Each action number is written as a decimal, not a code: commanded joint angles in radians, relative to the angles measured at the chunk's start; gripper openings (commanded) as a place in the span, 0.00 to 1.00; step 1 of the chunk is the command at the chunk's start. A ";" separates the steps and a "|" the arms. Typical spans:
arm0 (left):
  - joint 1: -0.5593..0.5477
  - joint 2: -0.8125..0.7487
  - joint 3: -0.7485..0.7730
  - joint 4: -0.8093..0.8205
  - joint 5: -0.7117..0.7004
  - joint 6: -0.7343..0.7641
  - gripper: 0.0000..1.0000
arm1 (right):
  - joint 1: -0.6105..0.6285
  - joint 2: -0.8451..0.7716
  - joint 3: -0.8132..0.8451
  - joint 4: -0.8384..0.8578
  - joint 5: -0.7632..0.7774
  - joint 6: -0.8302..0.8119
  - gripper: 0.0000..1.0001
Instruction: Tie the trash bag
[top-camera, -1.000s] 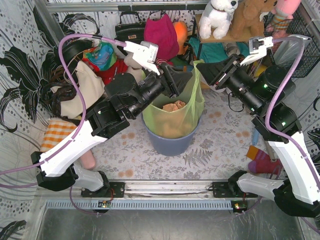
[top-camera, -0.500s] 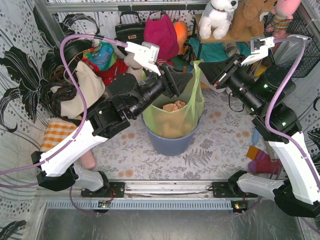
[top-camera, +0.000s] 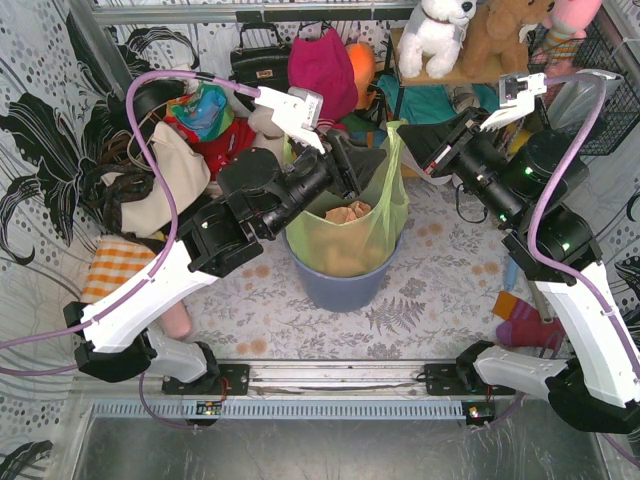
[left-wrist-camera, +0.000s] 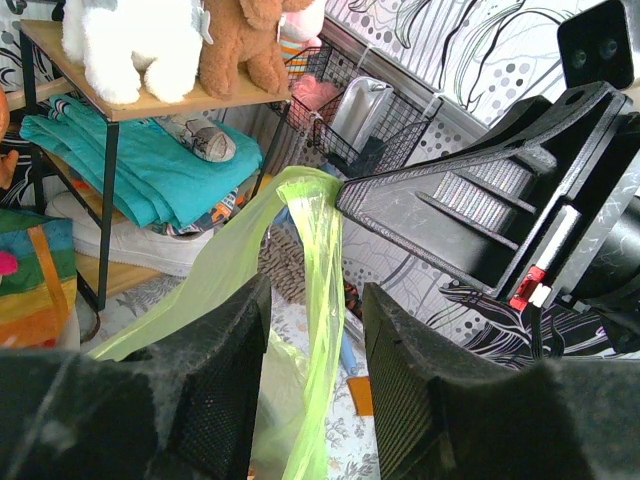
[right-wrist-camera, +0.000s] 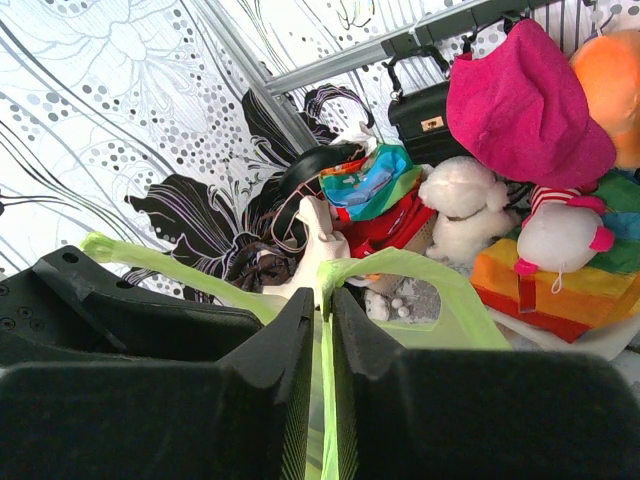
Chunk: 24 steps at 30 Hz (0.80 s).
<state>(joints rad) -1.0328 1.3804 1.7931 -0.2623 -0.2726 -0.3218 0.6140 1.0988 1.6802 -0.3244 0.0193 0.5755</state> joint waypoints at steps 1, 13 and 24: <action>-0.004 -0.024 -0.006 0.063 -0.010 -0.003 0.50 | -0.002 -0.004 0.023 0.017 0.004 -0.009 0.13; -0.004 -0.026 -0.005 0.065 -0.009 -0.005 0.50 | -0.001 -0.010 0.014 0.012 0.011 -0.009 0.14; -0.004 -0.023 -0.005 0.064 -0.008 -0.003 0.50 | -0.002 -0.013 0.010 0.012 0.012 -0.007 0.12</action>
<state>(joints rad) -1.0328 1.3804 1.7916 -0.2611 -0.2726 -0.3214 0.6140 1.0985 1.6802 -0.3286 0.0196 0.5755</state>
